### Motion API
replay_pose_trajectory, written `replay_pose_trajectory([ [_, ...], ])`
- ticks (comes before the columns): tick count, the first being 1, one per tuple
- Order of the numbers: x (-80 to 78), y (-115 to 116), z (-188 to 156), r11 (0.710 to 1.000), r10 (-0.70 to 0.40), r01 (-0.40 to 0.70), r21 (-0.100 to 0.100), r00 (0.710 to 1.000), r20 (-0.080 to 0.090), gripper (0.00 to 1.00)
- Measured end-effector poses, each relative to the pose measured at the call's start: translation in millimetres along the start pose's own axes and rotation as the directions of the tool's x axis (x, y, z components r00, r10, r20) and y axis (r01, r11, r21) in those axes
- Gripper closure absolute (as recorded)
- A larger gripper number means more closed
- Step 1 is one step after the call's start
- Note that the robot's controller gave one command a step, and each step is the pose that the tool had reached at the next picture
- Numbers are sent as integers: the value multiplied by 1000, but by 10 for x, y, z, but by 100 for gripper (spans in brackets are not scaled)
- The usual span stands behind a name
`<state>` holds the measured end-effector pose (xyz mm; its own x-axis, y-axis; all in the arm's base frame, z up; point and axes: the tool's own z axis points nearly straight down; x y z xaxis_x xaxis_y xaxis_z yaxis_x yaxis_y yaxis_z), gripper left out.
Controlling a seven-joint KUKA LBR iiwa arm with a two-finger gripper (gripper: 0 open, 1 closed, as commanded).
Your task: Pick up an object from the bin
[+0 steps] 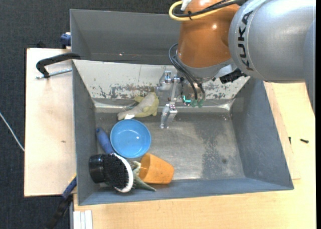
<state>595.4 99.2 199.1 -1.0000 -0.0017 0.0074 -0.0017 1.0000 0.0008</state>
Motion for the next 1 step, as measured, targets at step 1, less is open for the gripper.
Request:
replay_pose_trajectory([
  [1, 272, 322, 1076, 996, 88, -88, 0, 996, -2, 0],
])
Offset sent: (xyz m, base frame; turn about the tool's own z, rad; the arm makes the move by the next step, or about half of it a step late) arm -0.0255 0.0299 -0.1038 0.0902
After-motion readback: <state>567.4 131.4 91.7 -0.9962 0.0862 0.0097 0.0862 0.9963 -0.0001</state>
